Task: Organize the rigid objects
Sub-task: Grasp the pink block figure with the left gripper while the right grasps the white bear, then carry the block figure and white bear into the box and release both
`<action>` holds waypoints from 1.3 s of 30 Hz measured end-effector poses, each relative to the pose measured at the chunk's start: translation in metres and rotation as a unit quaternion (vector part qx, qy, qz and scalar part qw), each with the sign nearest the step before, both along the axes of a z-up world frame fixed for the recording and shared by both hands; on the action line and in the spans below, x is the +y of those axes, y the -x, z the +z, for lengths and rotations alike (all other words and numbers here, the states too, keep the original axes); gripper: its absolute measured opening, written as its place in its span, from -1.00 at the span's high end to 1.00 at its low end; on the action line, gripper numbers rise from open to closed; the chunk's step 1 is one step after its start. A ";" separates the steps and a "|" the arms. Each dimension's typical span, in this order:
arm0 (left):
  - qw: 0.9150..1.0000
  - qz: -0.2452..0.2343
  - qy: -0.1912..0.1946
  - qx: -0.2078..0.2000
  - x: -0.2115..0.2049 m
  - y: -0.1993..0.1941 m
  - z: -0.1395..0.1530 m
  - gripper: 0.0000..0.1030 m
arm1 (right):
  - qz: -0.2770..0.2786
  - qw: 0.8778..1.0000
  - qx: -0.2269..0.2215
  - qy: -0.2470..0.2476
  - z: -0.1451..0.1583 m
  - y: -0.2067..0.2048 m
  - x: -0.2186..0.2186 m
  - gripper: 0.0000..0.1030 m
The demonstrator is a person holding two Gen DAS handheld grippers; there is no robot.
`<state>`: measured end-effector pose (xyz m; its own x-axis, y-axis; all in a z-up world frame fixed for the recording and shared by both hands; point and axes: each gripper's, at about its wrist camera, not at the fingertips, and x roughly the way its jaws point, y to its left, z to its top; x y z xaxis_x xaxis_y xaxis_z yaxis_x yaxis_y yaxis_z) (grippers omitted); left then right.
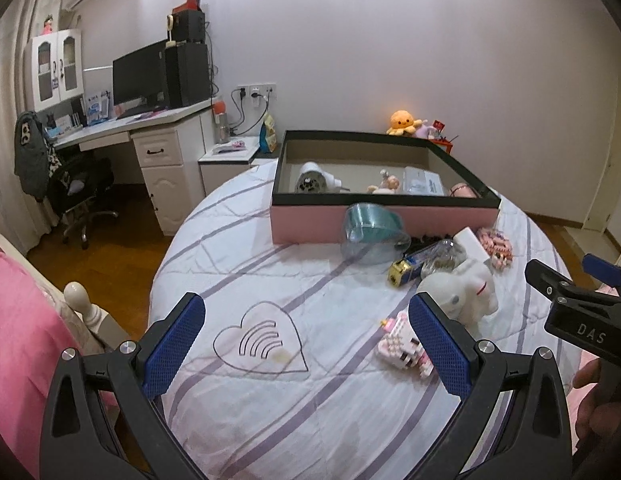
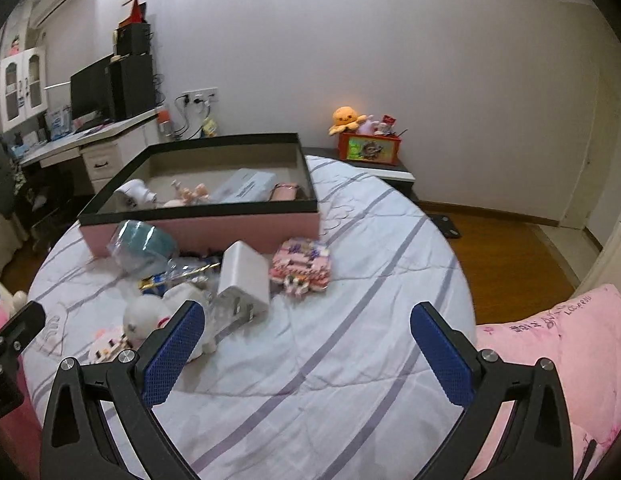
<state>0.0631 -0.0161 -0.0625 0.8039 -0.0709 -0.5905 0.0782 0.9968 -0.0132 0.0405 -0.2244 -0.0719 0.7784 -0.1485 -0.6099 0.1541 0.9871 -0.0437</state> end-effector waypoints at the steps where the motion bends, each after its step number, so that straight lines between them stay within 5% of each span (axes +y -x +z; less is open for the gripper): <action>1: 1.000 -0.001 0.000 0.002 0.000 0.001 -0.002 -1.00 | 0.003 1.000 0.001 0.000 0.000 0.001 0.001 -1.00; 17: 0.997 -0.065 -0.014 0.035 -0.039 0.015 -0.026 -1.00 | 0.018 1.000 0.010 -0.011 0.000 0.006 -0.009 -1.00; 26: 0.994 -0.078 -0.015 0.077 -0.054 -0.016 -0.051 -0.99 | 0.032 0.999 0.022 -0.021 -0.007 0.001 -0.010 -1.00; 28: 0.993 -0.087 0.005 0.086 -0.052 -0.022 -0.057 -0.81 | 0.040 0.999 0.026 -0.023 -0.010 -0.001 -0.007 -1.00; 32: 0.992 -0.096 0.010 0.082 -0.048 -0.024 -0.057 0.01 | 0.060 0.997 0.035 -0.028 -0.016 -0.005 0.002 -1.00; 39: 0.995 -0.068 0.020 0.071 -0.025 -0.029 -0.053 0.01 | 0.113 0.992 0.044 -0.048 -0.020 -0.016 0.025 -0.97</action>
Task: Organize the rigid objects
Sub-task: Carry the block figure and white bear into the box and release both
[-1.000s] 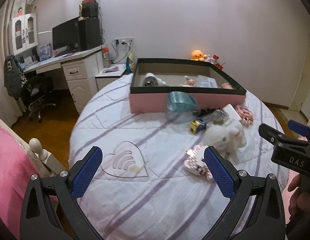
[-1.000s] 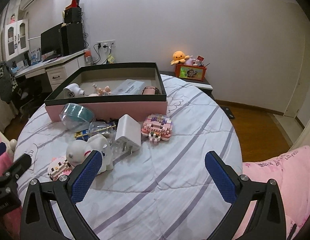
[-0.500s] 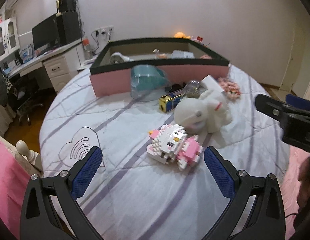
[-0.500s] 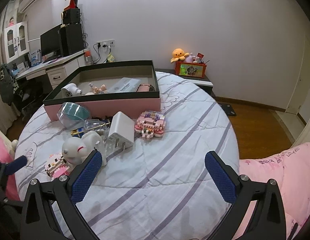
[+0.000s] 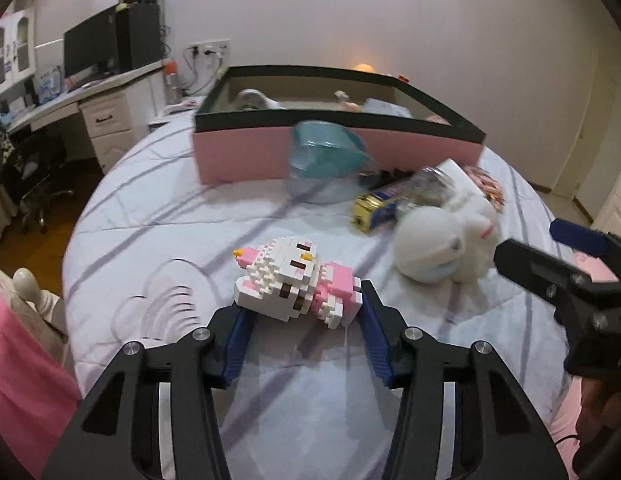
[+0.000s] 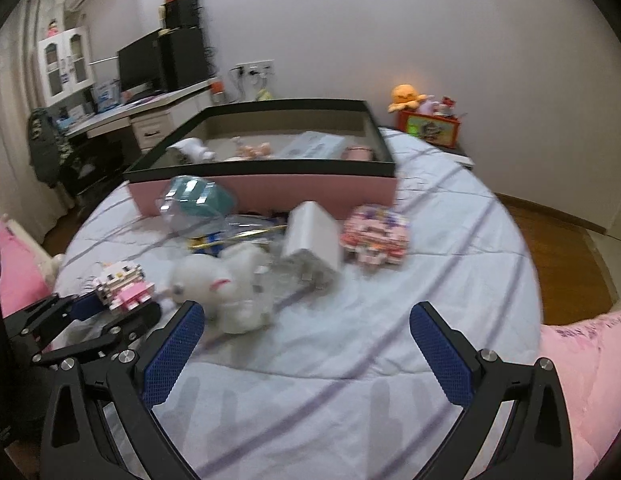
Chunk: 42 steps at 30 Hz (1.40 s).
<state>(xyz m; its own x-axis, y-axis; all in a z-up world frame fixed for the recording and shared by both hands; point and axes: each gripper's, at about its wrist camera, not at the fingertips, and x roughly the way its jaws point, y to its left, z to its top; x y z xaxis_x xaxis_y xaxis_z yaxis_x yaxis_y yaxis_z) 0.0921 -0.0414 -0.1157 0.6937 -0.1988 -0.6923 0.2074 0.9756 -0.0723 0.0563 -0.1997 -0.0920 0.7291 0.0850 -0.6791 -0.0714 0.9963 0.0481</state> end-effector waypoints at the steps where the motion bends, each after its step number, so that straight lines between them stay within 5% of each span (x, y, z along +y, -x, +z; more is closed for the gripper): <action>1: 1.000 0.004 -0.001 -0.002 0.003 -0.001 0.001 0.01 | 0.008 1.000 0.000 -0.002 0.000 -0.001 0.004 -0.96; 7: 1.000 0.026 -0.008 -0.008 0.016 -0.003 0.001 0.01 | 0.046 0.999 0.018 -0.012 -0.008 -0.019 0.030 -0.83; 9: 0.999 0.031 -0.009 -0.010 0.018 -0.004 0.001 0.01 | 0.057 0.998 0.031 -0.015 -0.014 -0.028 0.037 -0.35; 22: 0.999 0.039 -0.006 -0.022 0.032 0.000 0.011 0.01 | 0.062 0.998 0.005 -0.032 0.002 -0.010 0.026 -0.34; 30: 0.998 0.028 0.000 -0.050 0.032 -0.005 0.043 0.01 | 0.064 0.997 -0.025 -0.039 0.035 -0.008 0.015 -0.34; 42: 0.995 0.021 -0.007 -0.099 0.026 -0.084 0.114 0.01 | 0.046 0.998 -0.051 -0.002 0.085 -0.092 -0.001 -0.34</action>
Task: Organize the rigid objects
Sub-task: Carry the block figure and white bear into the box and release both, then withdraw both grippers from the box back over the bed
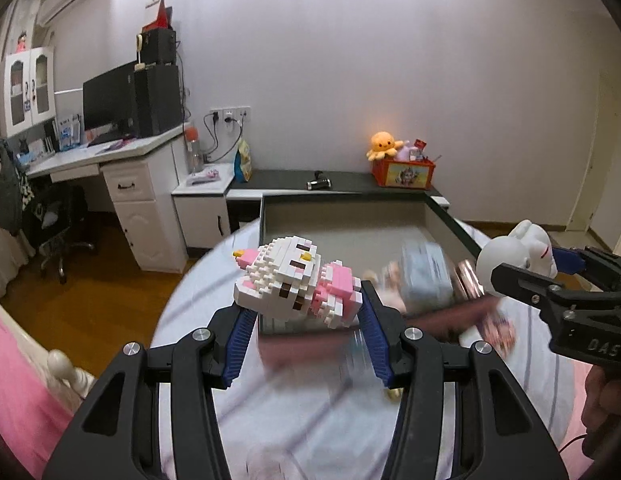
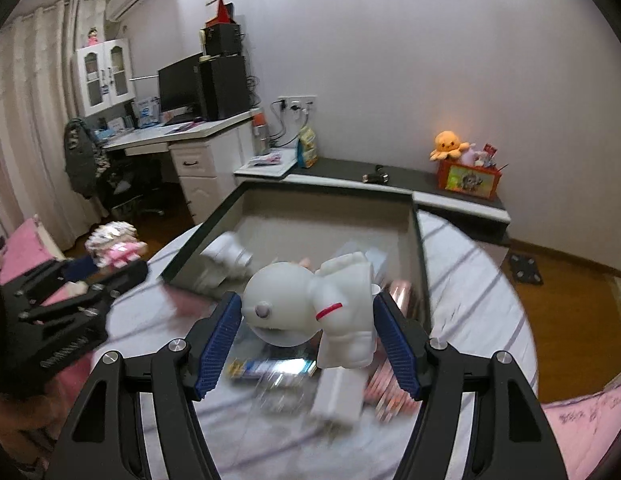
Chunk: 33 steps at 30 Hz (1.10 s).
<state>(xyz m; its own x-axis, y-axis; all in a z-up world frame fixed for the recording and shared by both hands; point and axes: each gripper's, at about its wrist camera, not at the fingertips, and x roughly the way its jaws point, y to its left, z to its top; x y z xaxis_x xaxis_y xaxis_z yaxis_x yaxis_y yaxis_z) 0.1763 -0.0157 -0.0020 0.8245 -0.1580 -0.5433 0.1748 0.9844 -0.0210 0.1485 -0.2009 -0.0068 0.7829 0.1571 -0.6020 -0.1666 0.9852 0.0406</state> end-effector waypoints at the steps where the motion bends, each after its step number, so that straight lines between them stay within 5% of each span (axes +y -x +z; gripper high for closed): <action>1: 1.000 0.001 -0.001 0.001 -0.001 -0.007 0.001 0.01 | -0.005 1.000 0.002 0.001 0.001 -0.010 -0.001 -0.34; 10: 0.999 0.013 -0.011 0.043 -0.030 -0.094 -0.019 0.01 | -0.062 0.997 0.037 0.012 -0.020 -0.092 -0.008 -0.34; 18: 0.996 0.020 -0.015 0.083 -0.042 -0.130 -0.045 -0.02 | -0.073 0.995 0.063 0.004 -0.038 -0.125 -0.011 -0.35; 19: 0.996 0.021 -0.017 0.085 -0.043 -0.131 -0.045 -0.07 | -0.072 0.995 0.067 0.003 -0.040 -0.128 -0.012 -0.36; 21: 0.996 0.029 -0.020 0.080 -0.042 -0.129 -0.044 -0.63 | -0.066 0.995 0.073 0.004 -0.043 -0.131 -0.010 -0.36; 24: 0.997 0.049 -0.021 0.057 -0.034 -0.117 -0.036 -0.90 | -0.071 0.995 0.065 0.010 -0.041 -0.123 -0.009 -0.62; 26: 0.997 0.052 -0.015 0.052 -0.026 -0.109 -0.032 -1.00 | -0.064 0.996 0.061 0.003 -0.037 -0.117 -0.008 -0.65; 29: 0.998 0.056 -0.017 0.039 -0.018 -0.093 -0.025 -1.00 | -0.083 0.995 0.049 0.015 -0.031 -0.102 -0.007 -1.00; 33: 0.998 0.056 -0.003 0.029 -0.008 -0.068 -0.017 -1.00 | -0.086 0.996 0.034 -0.009 -0.020 -0.079 -0.010 -1.00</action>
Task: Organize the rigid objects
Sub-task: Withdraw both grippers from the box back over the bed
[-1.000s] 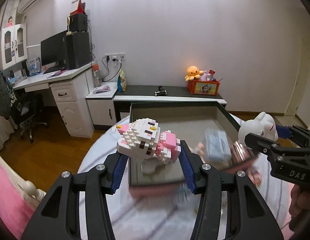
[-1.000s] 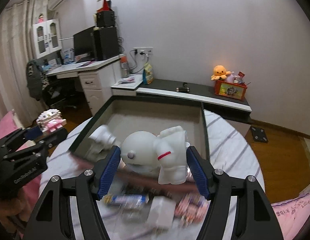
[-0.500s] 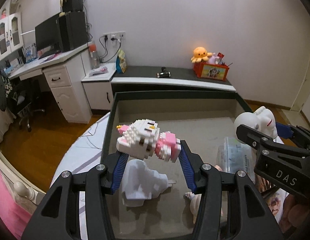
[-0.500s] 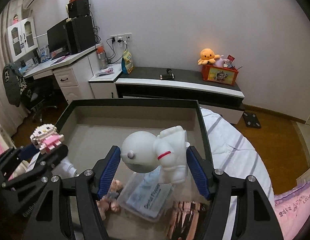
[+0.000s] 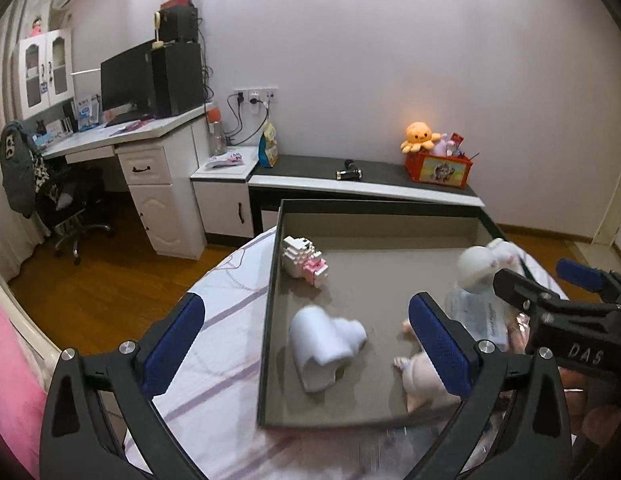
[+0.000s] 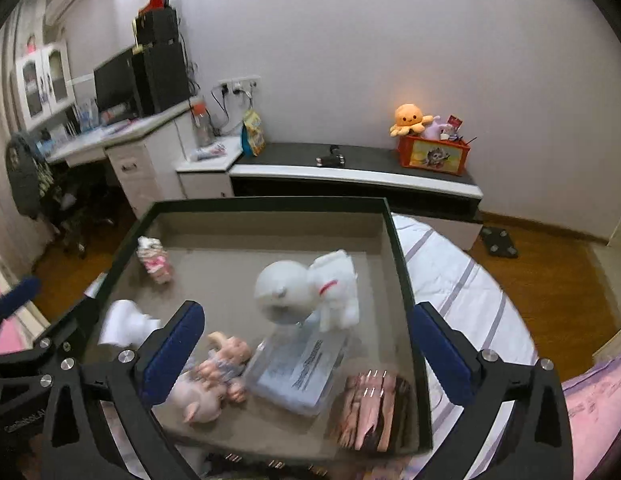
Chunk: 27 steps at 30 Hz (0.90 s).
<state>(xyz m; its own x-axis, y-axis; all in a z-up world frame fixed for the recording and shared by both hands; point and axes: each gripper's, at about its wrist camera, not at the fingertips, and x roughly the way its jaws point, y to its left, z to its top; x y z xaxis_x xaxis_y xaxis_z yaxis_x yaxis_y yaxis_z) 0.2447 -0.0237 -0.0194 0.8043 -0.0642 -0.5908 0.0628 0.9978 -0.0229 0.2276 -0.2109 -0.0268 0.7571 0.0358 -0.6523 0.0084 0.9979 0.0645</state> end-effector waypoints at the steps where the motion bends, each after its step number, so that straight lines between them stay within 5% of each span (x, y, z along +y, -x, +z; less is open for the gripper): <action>1: 1.000 -0.001 0.002 -0.004 0.001 0.007 0.002 -1.00 | 0.000 1.000 -0.005 0.000 0.003 0.007 0.000 -1.00; 13: 0.999 -0.018 0.028 -0.038 0.009 0.109 0.017 -1.00 | 0.006 0.999 -0.051 -0.007 0.025 0.108 0.003 -1.00; 27: 0.998 -0.011 0.050 -0.031 0.010 0.174 -0.002 -1.00 | -0.002 0.998 -0.068 -0.018 0.017 0.191 -0.002 -1.00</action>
